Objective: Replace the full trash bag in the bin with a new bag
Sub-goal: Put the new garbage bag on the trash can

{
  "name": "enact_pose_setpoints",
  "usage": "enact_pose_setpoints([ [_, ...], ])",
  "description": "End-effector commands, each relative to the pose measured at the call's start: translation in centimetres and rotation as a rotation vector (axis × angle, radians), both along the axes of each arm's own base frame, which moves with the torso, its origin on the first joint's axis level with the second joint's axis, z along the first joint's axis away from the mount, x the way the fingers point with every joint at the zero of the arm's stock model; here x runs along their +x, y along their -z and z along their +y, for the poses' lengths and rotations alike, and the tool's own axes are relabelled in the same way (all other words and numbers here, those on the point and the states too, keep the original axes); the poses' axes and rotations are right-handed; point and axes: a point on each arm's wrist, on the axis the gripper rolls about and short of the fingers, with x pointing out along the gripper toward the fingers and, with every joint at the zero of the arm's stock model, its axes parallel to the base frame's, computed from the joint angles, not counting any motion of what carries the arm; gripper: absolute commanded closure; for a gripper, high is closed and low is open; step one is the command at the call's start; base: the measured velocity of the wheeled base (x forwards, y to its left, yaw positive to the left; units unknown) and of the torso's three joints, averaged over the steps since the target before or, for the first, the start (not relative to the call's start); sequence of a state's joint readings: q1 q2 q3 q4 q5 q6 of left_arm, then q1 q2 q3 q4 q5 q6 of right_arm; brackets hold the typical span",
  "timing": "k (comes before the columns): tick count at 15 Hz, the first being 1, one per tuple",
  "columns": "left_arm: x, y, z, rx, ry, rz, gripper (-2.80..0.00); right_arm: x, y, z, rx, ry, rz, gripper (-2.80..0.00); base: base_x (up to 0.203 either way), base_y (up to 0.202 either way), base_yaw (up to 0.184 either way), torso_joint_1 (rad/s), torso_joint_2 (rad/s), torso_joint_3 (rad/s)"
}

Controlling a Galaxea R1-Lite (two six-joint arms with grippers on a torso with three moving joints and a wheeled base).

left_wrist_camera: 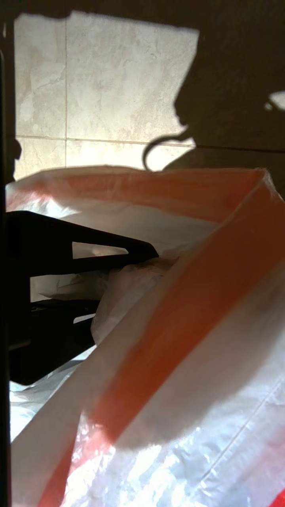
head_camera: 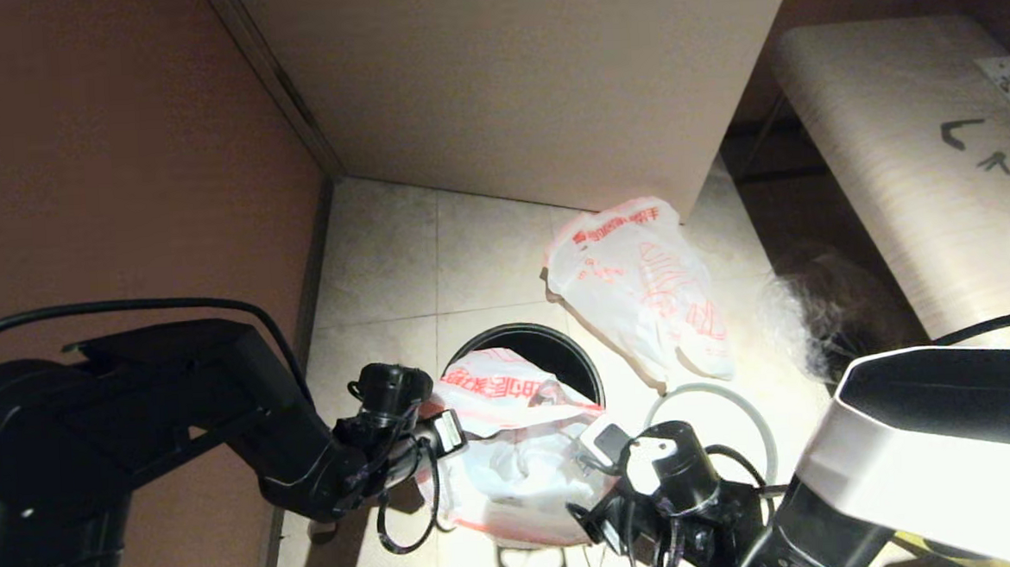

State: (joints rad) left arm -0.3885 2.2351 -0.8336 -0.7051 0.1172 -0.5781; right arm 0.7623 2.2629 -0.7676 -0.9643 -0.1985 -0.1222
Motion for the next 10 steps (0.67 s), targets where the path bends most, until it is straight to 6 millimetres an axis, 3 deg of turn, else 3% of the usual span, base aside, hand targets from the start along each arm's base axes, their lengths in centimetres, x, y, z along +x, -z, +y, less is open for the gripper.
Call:
enact_pose_setpoints([
  [1,-0.1,0.0,-0.1,-0.004,-0.001,-0.001,0.0,0.6,1.4,0.5,0.042,0.007,-0.031,-2.8,0.0,0.0,0.0,0.0,0.0,0.0],
  [6,-0.3,-0.1,-0.5,-0.053,-0.038,0.011,0.0,0.8,2.6,0.4,0.191,0.059,-0.068,-2.8,0.0,0.0,0.0,0.0,0.0,0.0],
  [10,-0.2,-0.1,1.1,-0.07,-0.094,0.023,0.0,0.7,2.4,0.4,0.253,0.082,-0.039,-2.8,0.0,0.0,0.0,0.0,0.0,0.0],
])
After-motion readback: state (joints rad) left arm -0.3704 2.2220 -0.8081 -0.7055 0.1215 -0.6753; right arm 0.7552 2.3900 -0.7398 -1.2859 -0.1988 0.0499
